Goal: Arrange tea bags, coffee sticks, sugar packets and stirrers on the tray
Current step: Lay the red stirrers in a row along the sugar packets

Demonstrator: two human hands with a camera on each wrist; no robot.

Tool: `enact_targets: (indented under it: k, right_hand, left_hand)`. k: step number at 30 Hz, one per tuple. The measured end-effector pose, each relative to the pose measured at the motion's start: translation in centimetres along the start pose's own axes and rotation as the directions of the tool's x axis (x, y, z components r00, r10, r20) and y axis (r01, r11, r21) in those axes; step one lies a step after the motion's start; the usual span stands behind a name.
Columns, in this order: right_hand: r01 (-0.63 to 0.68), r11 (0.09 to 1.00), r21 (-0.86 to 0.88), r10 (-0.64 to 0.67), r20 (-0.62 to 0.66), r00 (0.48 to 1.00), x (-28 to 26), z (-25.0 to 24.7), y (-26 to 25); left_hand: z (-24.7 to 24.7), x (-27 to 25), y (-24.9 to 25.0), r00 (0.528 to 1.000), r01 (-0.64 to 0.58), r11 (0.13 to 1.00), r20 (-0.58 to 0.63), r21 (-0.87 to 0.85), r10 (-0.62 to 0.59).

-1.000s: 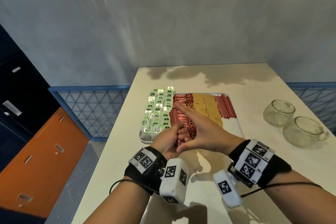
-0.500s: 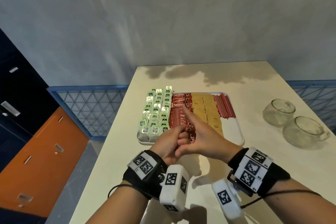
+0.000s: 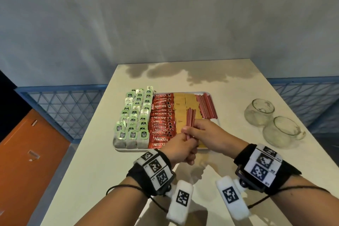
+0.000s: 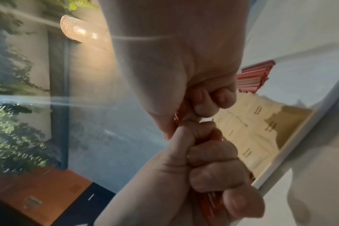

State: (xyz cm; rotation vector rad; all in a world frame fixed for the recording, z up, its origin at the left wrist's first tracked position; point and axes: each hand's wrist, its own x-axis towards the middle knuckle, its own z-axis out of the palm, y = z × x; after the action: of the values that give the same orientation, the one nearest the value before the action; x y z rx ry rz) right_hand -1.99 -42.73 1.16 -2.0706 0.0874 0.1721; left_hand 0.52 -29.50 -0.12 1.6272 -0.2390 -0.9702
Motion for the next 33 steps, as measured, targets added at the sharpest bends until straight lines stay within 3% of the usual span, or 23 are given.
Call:
enact_targets:
  k: [3,8,11,14,19,23,29,33]
  right_hand:
    - [-0.072,0.996,0.049,0.077,-0.111,0.991,0.7,-1.7,0.6]
    - [-0.163,0.986,-0.031,0.151,-0.241,0.959,3.0,-5.8,2.9]
    - [-0.214,0.973,-0.082,0.192,-0.219,0.957,4.0,-7.2,4.8]
    - [-0.275,0.953,-0.124,0.254,-0.167,0.953,4.7,-7.0,6.4]
    - [-0.301,0.925,-0.233,0.299,-0.046,0.953,5.4,-6.7,7.3]
    - [-0.285,0.905,-0.314,0.285,-0.049,0.957,5.6,-6.4,7.6]
    - [-0.382,0.863,-0.33,0.318,-0.233,0.919,5.7,-5.9,8.3]
    - [-0.307,0.896,-0.32,0.19,-0.35,0.917,4.8,-6.2,8.6]
  left_hand:
    - [1.1,2.2,1.1,0.994,-0.087,0.963,-0.048,0.257,0.103]
    - [2.7,6.8,1.5,0.949,-0.148,0.754,-0.123,0.64,0.291]
    - [2.8,8.3,0.5,0.901,-0.142,0.636,-0.168,0.759,0.401]
    - [2.8,9.1,-0.2,0.929,-0.114,0.48,-0.078,0.87,0.362]
    - [2.7,10.0,-0.9,0.965,-0.087,0.346,-0.007,0.934,0.261]
    - [2.4,10.3,-1.7,0.963,-0.078,0.286,-0.003,0.955,0.27]
    - [2.0,10.2,-1.9,0.973,-0.083,0.297,0.013,0.951,0.23]
    - [1.8,10.0,-1.2,0.972,-0.076,0.324,-0.003,0.943,0.235]
